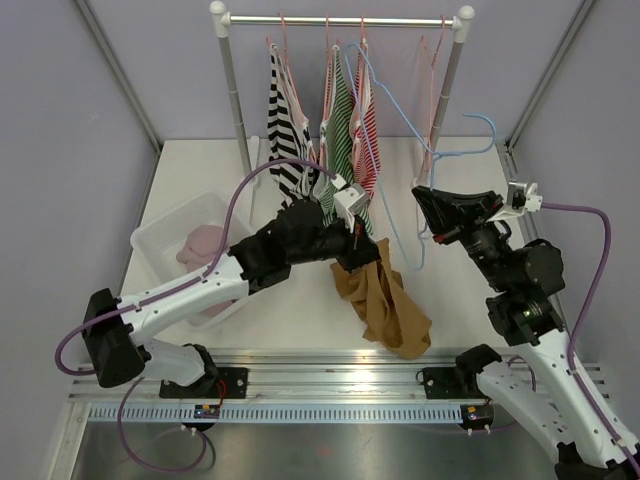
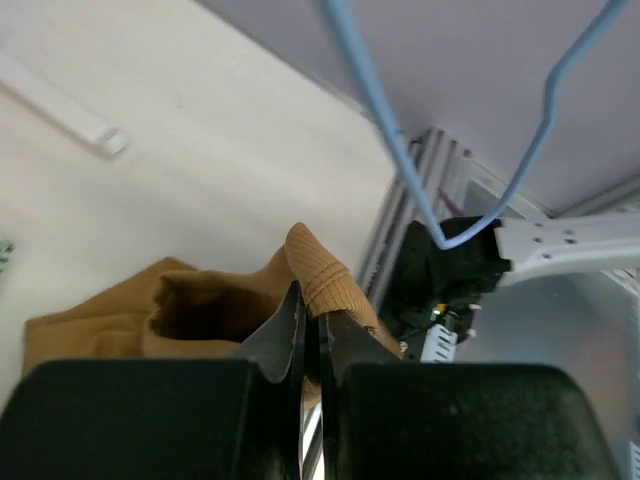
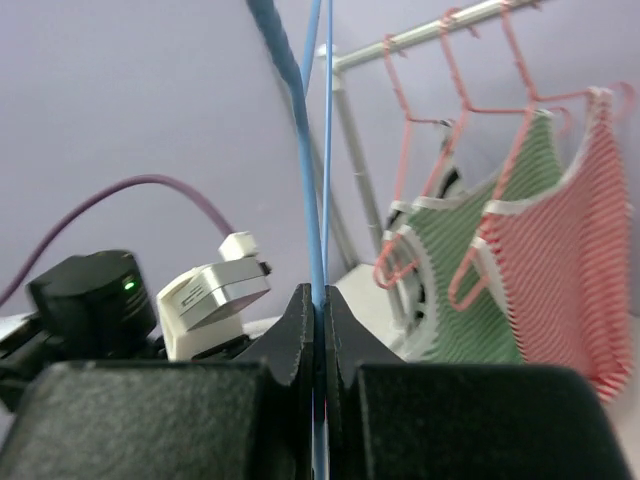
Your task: Remove the tank top from the hanger
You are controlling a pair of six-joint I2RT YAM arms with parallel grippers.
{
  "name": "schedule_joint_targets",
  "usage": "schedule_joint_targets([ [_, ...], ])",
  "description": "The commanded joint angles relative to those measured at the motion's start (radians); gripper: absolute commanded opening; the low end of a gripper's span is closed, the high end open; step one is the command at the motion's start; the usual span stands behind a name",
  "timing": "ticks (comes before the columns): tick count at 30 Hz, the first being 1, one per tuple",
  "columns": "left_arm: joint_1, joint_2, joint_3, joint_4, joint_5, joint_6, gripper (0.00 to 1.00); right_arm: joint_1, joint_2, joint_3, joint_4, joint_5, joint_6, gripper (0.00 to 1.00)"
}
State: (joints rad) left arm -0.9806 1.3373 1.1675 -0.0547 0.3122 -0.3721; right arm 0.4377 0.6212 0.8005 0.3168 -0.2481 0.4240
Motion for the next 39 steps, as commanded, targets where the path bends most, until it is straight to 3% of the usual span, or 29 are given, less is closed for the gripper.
schedule_joint_targets([
  [1,0.014,0.031,-0.022,-0.012,-0.194,-0.028,0.00,-0.004,-0.005,0.113,-0.055,0.199,-0.072,0.00],
  [3,0.016,0.052,-0.016,-0.074,-0.319,-0.063,0.00,-0.002,0.047,0.225,-0.306,0.335,-0.080,0.00],
  [4,0.014,0.066,-0.017,-0.108,-0.359,-0.074,0.00,-0.004,0.072,0.326,-0.534,0.361,-0.085,0.00],
  [9,0.007,0.062,-0.051,-0.122,-0.390,-0.087,0.16,-0.004,0.213,0.509,-0.818,0.424,-0.120,0.00],
  [12,-0.004,0.034,-0.051,-0.166,-0.421,-0.090,0.41,-0.002,0.309,0.622,-0.912,0.467,-0.146,0.00],
  [13,-0.009,0.025,-0.054,-0.189,-0.427,-0.090,0.60,-0.004,0.333,0.649,-0.923,0.475,-0.157,0.00],
  [15,-0.020,-0.013,-0.054,-0.223,-0.456,-0.087,0.78,-0.002,0.398,0.724,-0.941,0.480,-0.165,0.00],
  [16,-0.026,-0.026,-0.054,-0.261,-0.469,-0.085,0.99,-0.002,0.425,0.753,-0.949,0.484,-0.172,0.00],
  [27,-0.073,-0.282,-0.098,-0.502,-0.604,-0.073,0.99,-0.008,0.854,1.183,-1.016,0.558,-0.243,0.00],
  [39,-0.076,-0.438,-0.180,-0.557,-0.633,-0.085,0.99,-0.123,1.238,1.657,-1.145,0.518,-0.208,0.00],
])
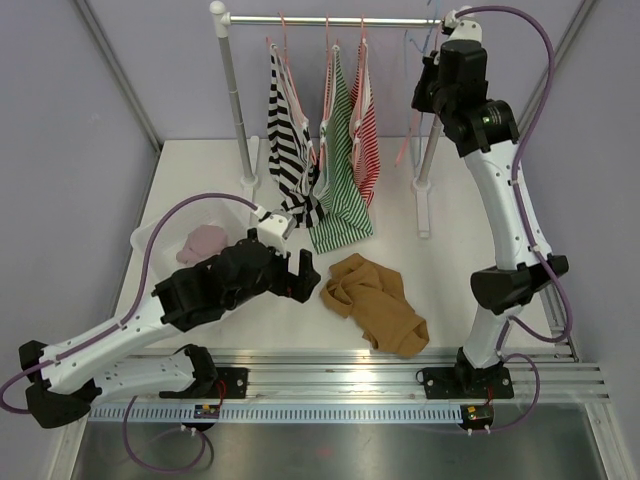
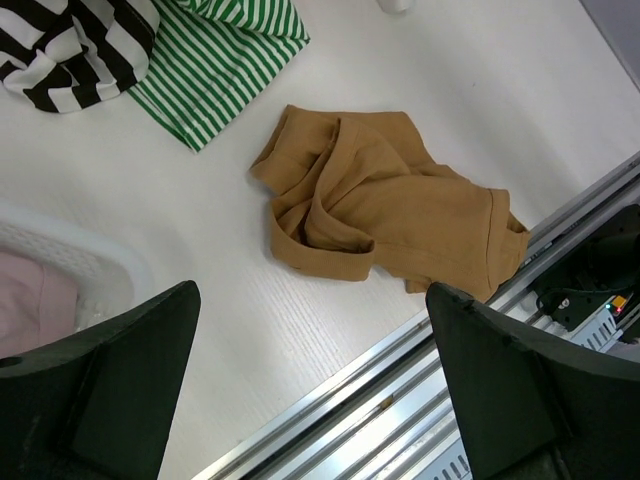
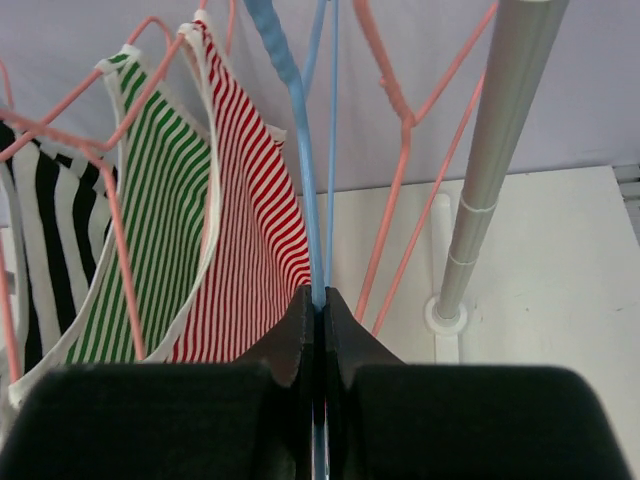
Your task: Remove the tank top from the hanger
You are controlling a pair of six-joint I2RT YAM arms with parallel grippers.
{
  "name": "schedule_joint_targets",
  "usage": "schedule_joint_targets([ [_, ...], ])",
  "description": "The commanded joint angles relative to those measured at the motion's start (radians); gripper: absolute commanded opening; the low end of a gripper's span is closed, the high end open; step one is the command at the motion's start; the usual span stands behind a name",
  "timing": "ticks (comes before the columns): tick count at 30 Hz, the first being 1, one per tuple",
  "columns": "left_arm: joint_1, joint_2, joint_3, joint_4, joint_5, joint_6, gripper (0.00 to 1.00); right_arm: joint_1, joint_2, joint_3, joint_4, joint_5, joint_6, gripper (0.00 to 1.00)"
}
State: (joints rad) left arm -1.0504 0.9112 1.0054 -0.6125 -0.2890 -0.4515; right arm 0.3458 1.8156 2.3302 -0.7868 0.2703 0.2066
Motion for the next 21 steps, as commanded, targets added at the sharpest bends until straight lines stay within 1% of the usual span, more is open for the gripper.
schedule_joint_targets([
  [1,-0.007,-0.009,-0.019,-0.001,-0.033,-0.004,0.99,-0.037,0.065,0.158,-0.055,-0.006,0.010,0.00],
  [3,-0.005,-0.005,-0.021,0.000,-0.032,-0.006,0.99,-0.050,0.109,0.215,-0.083,-0.029,0.013,0.00],
  [6,-0.007,0.006,-0.024,0.014,-0.027,-0.004,0.99,-0.068,0.128,0.213,-0.077,-0.059,0.013,0.00],
  [14,-0.025,0.077,-0.027,0.086,-0.018,-0.018,0.99,-0.077,0.077,0.083,-0.034,-0.069,0.011,0.01],
  [16,-0.042,0.116,-0.021,0.103,-0.019,-0.019,0.99,-0.077,0.067,0.075,-0.032,-0.071,0.008,0.13],
  [17,-0.049,0.133,-0.013,0.123,-0.022,-0.019,0.99,-0.076,0.053,0.067,-0.032,-0.069,0.004,0.20],
  [18,-0.059,0.147,-0.011,0.135,-0.024,-0.019,0.99,-0.077,0.047,0.064,-0.034,-0.066,0.002,0.37],
  [21,-0.095,0.213,0.005,0.187,-0.035,-0.012,0.99,-0.077,0.016,0.063,-0.045,-0.060,-0.015,0.50],
])
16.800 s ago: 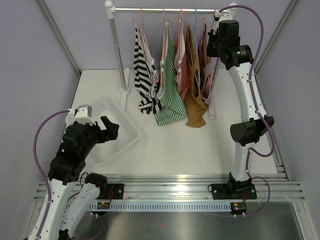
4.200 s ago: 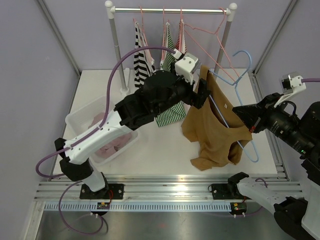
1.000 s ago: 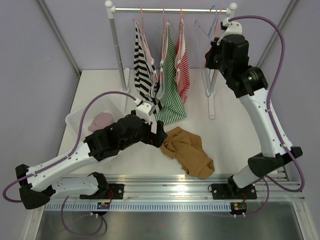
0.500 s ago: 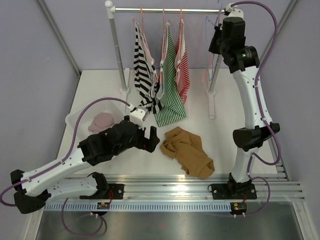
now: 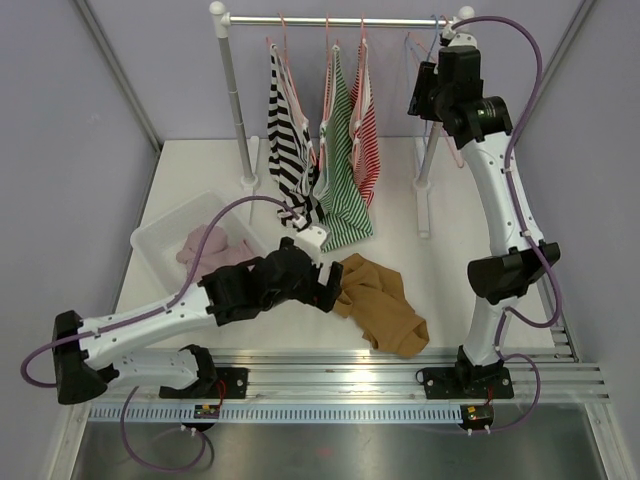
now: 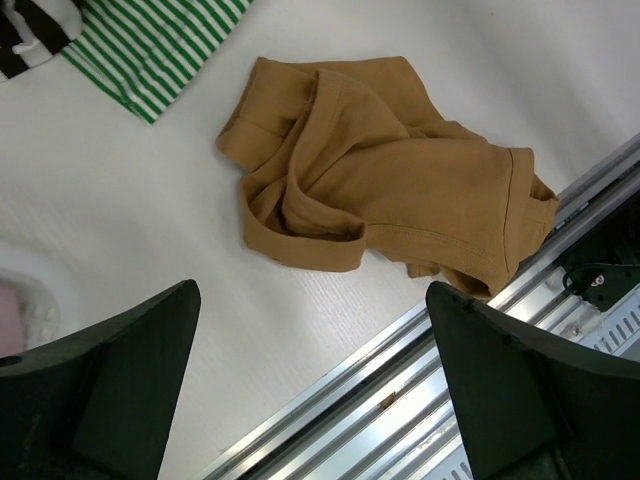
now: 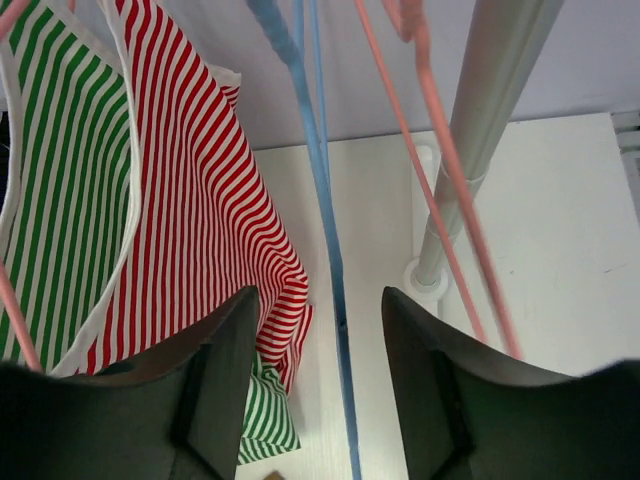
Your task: Remove the tank top from the hanger
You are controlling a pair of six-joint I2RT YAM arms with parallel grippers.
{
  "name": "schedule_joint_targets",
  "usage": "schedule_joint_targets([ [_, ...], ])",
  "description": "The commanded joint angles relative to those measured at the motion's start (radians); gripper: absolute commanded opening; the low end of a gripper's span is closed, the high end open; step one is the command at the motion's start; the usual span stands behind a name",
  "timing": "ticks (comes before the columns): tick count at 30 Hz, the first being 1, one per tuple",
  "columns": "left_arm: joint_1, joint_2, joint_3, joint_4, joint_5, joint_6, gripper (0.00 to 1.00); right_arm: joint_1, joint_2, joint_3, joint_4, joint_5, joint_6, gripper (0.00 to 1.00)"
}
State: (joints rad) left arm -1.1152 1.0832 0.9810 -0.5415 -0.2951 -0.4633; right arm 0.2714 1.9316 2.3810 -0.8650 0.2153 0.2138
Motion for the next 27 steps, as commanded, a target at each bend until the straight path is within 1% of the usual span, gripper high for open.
schedule_joint_targets([
  [1,-0.050,0.061,0.036,0.132,-0.032,0.008,0.99,-0.001,-0.114,0.009,0.029,-0.016,-0.025,0.62],
  [3,-0.073,0.125,0.057,0.178,-0.042,0.017,0.99,-0.003,-0.172,-0.037,0.032,-0.039,-0.028,0.78],
  [4,-0.092,0.151,0.067,0.189,-0.055,0.025,0.99,-0.003,-0.196,-0.060,0.034,-0.068,-0.031,0.92],
  [5,-0.100,0.206,0.077,0.204,-0.061,0.029,0.99,-0.003,-0.254,-0.112,0.041,-0.082,-0.036,0.99],
  [7,-0.116,0.262,0.113,0.218,-0.065,0.037,0.99,-0.003,-0.318,-0.167,0.041,-0.122,-0.037,0.99],
  [8,-0.120,0.294,0.125,0.227,-0.067,0.037,0.99,-0.003,-0.389,-0.234,0.044,-0.135,-0.042,0.99],
  [10,-0.126,0.380,0.152,0.241,-0.062,0.032,0.99,-0.001,-0.466,-0.308,0.046,-0.168,-0.042,1.00],
  [11,-0.127,0.406,0.162,0.248,-0.058,0.031,0.99,-0.003,-0.552,-0.391,0.056,-0.169,-0.042,0.99],
  [12,-0.129,0.461,0.169,0.261,-0.053,0.031,0.99,-0.003,-0.597,-0.435,0.061,-0.175,-0.040,1.00],
  [13,-0.129,0.487,0.179,0.264,-0.044,0.026,0.99,-0.003,-0.687,-0.480,0.069,-0.188,-0.037,1.00],
  [14,-0.130,0.512,0.198,0.273,-0.038,0.025,0.99,-0.003,-0.732,-0.559,0.083,-0.198,-0.036,0.99],
  [16,-0.133,0.588,0.215,0.284,-0.027,0.022,0.99,-0.003,-0.816,-0.633,0.096,-0.246,-0.033,1.00],
  [17,-0.133,0.616,0.234,0.288,-0.026,0.020,0.99,-0.003,-0.892,-0.695,0.106,-0.266,-0.031,0.99],
  [19,-0.135,0.687,0.252,0.287,-0.021,0.014,0.99,-0.003,-0.986,-0.742,0.112,-0.342,-0.031,1.00],
  [21,-0.135,0.727,0.268,0.287,-0.019,0.003,0.99,-0.003,-1.034,-0.796,0.112,-0.410,-0.031,0.99],
  [22,-0.135,0.766,0.269,0.290,-0.012,-0.001,0.99,-0.003,-1.074,-0.822,0.109,-0.480,-0.031,0.99],
  [25,-0.135,0.820,0.274,0.304,0.016,-0.014,0.99,-0.003,-1.138,-0.867,0.100,-0.569,-0.019,1.00],
  [27,-0.135,0.862,0.268,0.322,0.033,-0.027,0.99,-0.003,-1.168,-0.887,0.106,-0.585,0.004,0.99],
])
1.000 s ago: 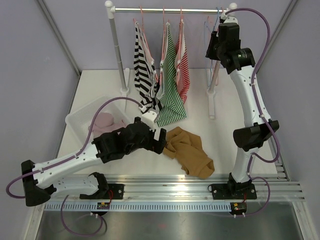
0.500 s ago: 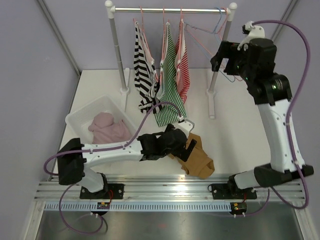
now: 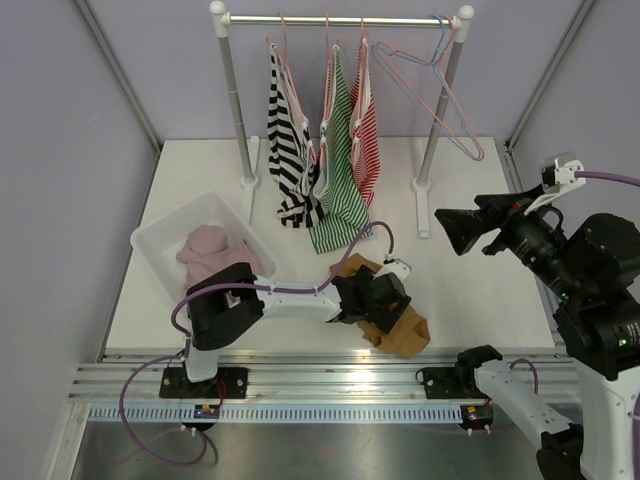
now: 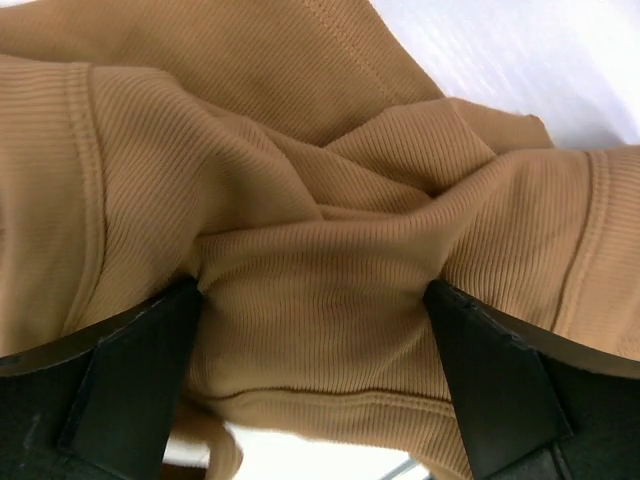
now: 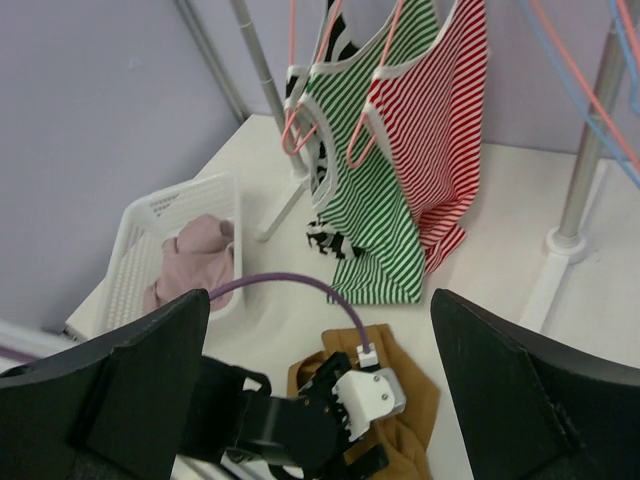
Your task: Remove the tank top from the hanger
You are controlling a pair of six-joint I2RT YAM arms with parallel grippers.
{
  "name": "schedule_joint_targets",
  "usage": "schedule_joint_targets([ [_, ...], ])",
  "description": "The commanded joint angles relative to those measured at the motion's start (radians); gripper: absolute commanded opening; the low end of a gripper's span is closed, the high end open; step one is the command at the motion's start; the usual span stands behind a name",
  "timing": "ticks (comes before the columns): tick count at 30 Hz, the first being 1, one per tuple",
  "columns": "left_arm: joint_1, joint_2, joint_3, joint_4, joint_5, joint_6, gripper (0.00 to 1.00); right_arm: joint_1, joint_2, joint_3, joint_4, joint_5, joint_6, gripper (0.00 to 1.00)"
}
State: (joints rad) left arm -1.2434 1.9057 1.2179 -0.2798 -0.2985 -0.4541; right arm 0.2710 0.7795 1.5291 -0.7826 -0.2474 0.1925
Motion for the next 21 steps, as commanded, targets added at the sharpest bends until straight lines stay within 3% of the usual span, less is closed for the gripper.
schedule_joint_targets([
  [1,-0.007,0.049,0.017,0.071,0.062,-0.043,0.86,-0.003,-0.041,-0.050,0.023,-0.122,0.033,0.99],
  [3,-0.007,0.053,-0.020,0.109,0.082,-0.063,0.53,-0.003,-0.075,-0.060,0.025,-0.098,0.061,0.99],
  [4,-0.007,0.044,-0.037,0.132,0.082,-0.075,0.22,-0.003,-0.088,-0.066,0.025,-0.087,0.083,0.99],
  [7,-0.007,-0.013,-0.079,0.134,0.058,-0.097,0.00,-0.003,-0.127,-0.069,0.023,-0.067,0.096,0.99],
  [14,-0.008,-0.302,-0.152,0.030,-0.135,-0.100,0.00,-0.003,-0.161,-0.060,-0.014,-0.026,0.081,0.99],
  [21,-0.002,-0.591,-0.117,-0.175,-0.411,-0.104,0.00,-0.003,-0.178,-0.090,-0.009,0.000,0.073,1.00],
])
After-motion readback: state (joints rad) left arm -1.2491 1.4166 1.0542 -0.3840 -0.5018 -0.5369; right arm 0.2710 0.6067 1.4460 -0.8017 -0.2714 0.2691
